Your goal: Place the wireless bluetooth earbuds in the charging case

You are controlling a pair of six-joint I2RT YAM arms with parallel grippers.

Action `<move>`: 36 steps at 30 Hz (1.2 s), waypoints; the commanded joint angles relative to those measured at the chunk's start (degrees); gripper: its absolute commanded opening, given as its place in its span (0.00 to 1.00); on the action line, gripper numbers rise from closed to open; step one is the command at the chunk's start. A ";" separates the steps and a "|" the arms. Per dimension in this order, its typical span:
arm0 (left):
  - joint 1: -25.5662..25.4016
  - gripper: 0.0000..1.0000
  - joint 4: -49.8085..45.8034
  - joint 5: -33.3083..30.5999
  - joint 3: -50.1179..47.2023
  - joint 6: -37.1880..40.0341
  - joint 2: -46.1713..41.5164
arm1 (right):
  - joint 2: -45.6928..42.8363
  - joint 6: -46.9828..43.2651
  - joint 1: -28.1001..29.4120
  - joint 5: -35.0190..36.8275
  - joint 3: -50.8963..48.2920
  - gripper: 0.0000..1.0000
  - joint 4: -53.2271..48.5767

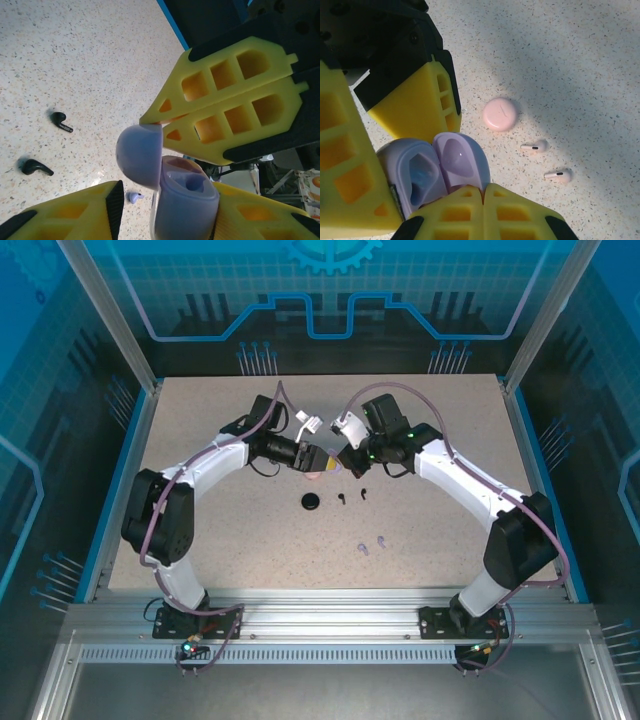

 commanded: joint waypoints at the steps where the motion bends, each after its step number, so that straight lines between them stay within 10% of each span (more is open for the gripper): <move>1: 0.21 0.43 -1.83 2.60 2.29 0.94 1.04 | 0.23 -0.63 1.09 -0.77 2.11 0.00 -0.94; 16: 0.24 0.27 -3.22 3.19 1.93 2.35 1.13 | 0.80 -0.58 1.19 0.40 2.81 0.00 -1.21; 25: 0.17 0.00 -2.94 2.29 1.18 2.47 0.26 | 0.42 0.97 0.74 1.12 3.48 0.00 -0.69; 36: 0.70 0.00 3.61 -3.96 -2.81 -0.43 -2.36 | -2.96 4.10 -1.06 0.38 3.93 0.39 -1.46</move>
